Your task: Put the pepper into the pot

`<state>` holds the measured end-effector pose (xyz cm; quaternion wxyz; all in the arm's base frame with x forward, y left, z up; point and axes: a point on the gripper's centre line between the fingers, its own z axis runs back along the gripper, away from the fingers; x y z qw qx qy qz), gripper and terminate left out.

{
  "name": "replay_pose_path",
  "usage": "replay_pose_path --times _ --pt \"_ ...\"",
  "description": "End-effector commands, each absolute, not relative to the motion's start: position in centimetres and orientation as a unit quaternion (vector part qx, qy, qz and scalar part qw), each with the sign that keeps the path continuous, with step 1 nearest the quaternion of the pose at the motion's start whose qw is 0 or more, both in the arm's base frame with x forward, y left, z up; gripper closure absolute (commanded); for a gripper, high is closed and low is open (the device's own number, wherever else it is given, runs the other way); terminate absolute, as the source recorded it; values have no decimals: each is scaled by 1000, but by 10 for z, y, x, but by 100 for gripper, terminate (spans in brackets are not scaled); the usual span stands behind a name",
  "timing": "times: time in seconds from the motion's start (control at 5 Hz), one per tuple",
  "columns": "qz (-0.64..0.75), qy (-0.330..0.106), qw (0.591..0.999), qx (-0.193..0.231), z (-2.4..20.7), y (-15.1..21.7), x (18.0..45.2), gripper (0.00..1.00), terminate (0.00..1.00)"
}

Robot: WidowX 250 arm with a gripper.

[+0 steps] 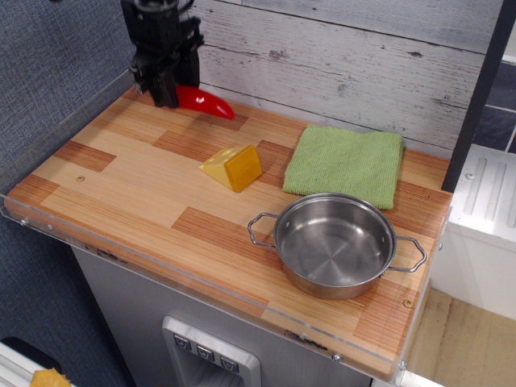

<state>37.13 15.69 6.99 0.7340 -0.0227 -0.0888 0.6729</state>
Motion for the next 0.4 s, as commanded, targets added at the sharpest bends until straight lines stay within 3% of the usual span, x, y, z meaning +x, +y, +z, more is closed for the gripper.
replay_pose_path --times 0.0,0.2 --pt "603 -147 784 -17 115 117 350 100 0" --pt "556 -163 815 -22 117 100 345 100 0"
